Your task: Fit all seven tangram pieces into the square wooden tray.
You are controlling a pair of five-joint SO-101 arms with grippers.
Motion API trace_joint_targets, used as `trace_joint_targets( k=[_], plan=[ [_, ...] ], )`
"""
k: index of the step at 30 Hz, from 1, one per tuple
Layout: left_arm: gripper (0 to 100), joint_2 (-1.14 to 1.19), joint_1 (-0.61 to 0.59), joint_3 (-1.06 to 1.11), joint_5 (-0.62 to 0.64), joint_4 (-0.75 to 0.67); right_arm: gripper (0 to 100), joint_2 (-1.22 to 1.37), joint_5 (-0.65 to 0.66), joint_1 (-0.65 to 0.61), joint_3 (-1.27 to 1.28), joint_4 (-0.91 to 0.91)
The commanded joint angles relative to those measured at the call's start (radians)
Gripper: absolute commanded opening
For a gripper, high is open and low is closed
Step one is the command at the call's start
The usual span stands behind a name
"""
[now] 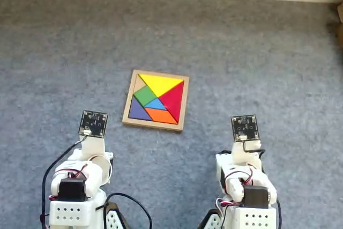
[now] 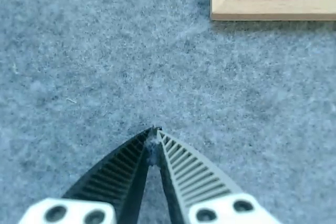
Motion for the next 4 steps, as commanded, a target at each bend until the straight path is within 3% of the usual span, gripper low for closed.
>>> trace_joint_targets(
  k=[1, 4],
  plan=[
    [1, -0.024, -0.010, 0.021, -0.008, 0.005, 1.6, 0.013, -0.002, 0.012, 0.143, 0.008],
    [1, -0.024, -0.010, 0.021, -0.008, 0.005, 1.6, 0.013, -0.002, 0.012, 0.143, 0.008]
  ],
)
